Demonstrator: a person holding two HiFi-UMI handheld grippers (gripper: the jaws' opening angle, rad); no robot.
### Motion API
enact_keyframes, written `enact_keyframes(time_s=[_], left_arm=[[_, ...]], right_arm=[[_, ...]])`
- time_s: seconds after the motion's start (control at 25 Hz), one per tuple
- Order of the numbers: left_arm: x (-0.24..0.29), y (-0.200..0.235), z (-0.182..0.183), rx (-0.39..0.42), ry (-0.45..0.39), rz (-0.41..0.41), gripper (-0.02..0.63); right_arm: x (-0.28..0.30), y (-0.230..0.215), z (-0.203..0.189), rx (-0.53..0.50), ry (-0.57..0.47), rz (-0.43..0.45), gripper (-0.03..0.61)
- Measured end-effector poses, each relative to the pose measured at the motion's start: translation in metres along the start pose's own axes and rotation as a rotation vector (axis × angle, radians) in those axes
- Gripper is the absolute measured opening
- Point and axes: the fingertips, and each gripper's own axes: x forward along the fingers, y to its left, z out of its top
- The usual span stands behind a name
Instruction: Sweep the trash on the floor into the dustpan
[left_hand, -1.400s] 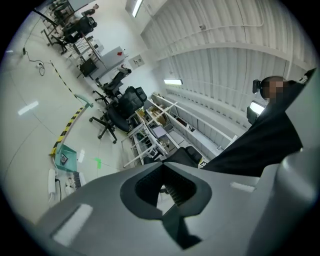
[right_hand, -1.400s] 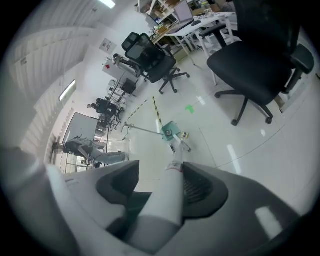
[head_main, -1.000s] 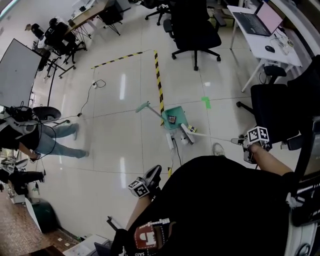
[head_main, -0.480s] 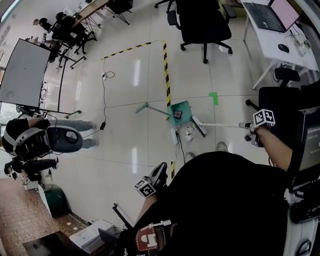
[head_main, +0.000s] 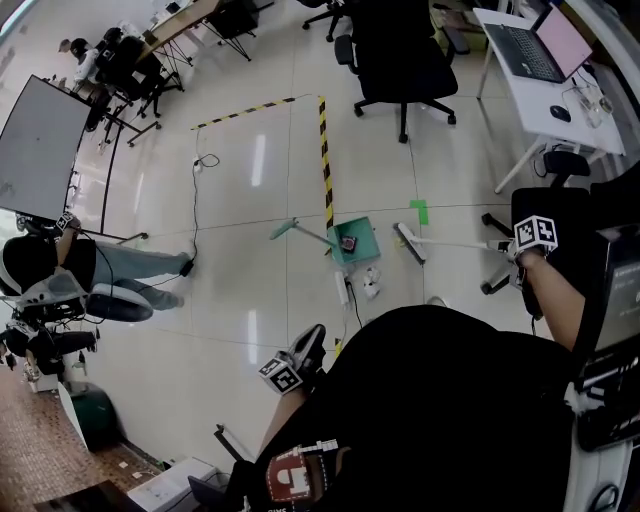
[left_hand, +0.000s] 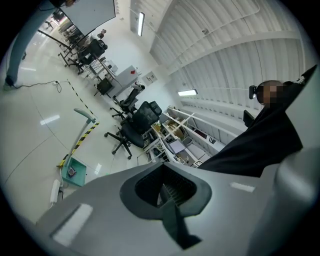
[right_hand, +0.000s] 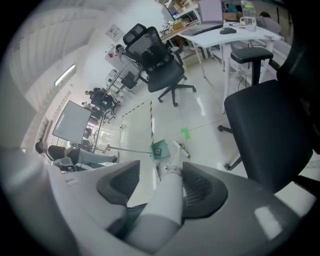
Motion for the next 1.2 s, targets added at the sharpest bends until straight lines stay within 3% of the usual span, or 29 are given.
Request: enact_keyframes(time_s=[0.32,0.52,0.76,0.92,1.2], left_arm=[[-0.032,0.041,0.012,-0.035,-0.057,-0.009,0.002],[-0.05,0.051,0.016,-0.046,-0.059,-0.017,0.002],[-0.092,0.056,0.028,-0.053,-0.079,0.019,0.002],[-0.123,0.062,0.026,-0.063,-0.095,0.047,0.002],[-0.189,0.079,0.027,-0.07,-0.145,0.084,0.002]], right_arm=[[-0.033,0.017,-0.008,0.056,-0.082,-0.024,0.262],[-0.037,0.021,-0.004,0.07,-0.122,-0.12,0.262],[0.007,0.052,-0.008,0.11,-0.133,-0.232,0.262],[0.044,0.093,-0.005,0.152,-0.138,-0.185,0.262],[0.114,0.198,-0.041,0.087,-0.087,-0.094,0.264]])
